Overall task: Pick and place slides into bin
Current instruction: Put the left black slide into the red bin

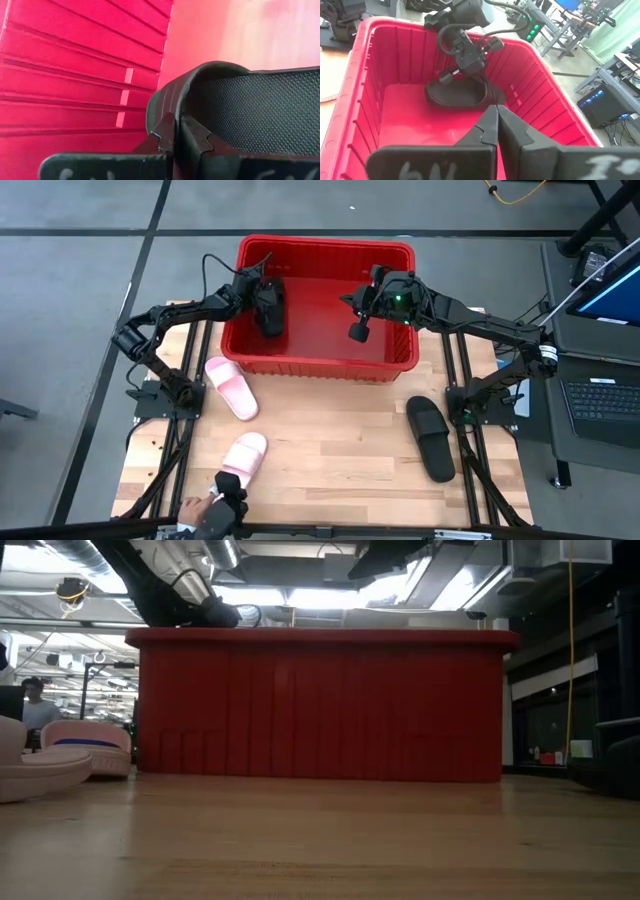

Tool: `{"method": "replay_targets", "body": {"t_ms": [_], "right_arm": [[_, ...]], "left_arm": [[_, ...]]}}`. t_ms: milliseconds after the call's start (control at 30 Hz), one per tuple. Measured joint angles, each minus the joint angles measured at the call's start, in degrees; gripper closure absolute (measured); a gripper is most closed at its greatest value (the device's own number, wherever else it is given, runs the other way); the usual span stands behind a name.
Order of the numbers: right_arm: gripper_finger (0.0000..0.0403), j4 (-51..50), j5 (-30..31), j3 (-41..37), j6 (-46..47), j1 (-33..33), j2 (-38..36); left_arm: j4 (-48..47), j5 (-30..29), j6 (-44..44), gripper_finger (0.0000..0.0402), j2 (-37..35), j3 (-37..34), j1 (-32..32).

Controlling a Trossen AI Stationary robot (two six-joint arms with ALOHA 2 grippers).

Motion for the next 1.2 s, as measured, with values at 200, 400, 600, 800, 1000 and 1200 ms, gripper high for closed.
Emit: {"method": "replay_targets", "body": {"t_ms": [200, 400, 600, 800, 1000, 1200], "right_arm": [[0.0394, -0.2, 0.0, 0.0, 0.0, 0.0, 0.0], [0.0394, -0.5, 0.0, 0.0, 0.0, 0.0, 0.0], [0.0394, -1.6, 0.0, 0.0, 0.9, 0.0, 0.0], [0.0394, -2.4, 0.0, 0.0, 1.8, 0.0, 0.0], [0.0394, -2.5, 0.0, 0.0, 1.8, 0.0, 0.0], [0.0394, -2.5, 0.0, 0.0, 1.8, 0.0, 0.0]], "left_arm": [[0.3, -0.2, 1.6, 0.0398, 0.1, 0.0, 0.0], [0.2, -0.3, 2.5, 0.0394, 0.2, -0.1, 0.0], [-0.1, 0.7, 2.5, 0.0376, 0.2, -0.2, 0.0], [-0.2, 1.0, 2.5, 0.0355, 0.3, -0.2, -0.2], [-0.2, 0.9, 2.5, 0.0334, 0.3, -0.2, -0.2], [-0.1, 0.5, 2.6, 0.0314, 0.3, -0.3, -0.3]]}}
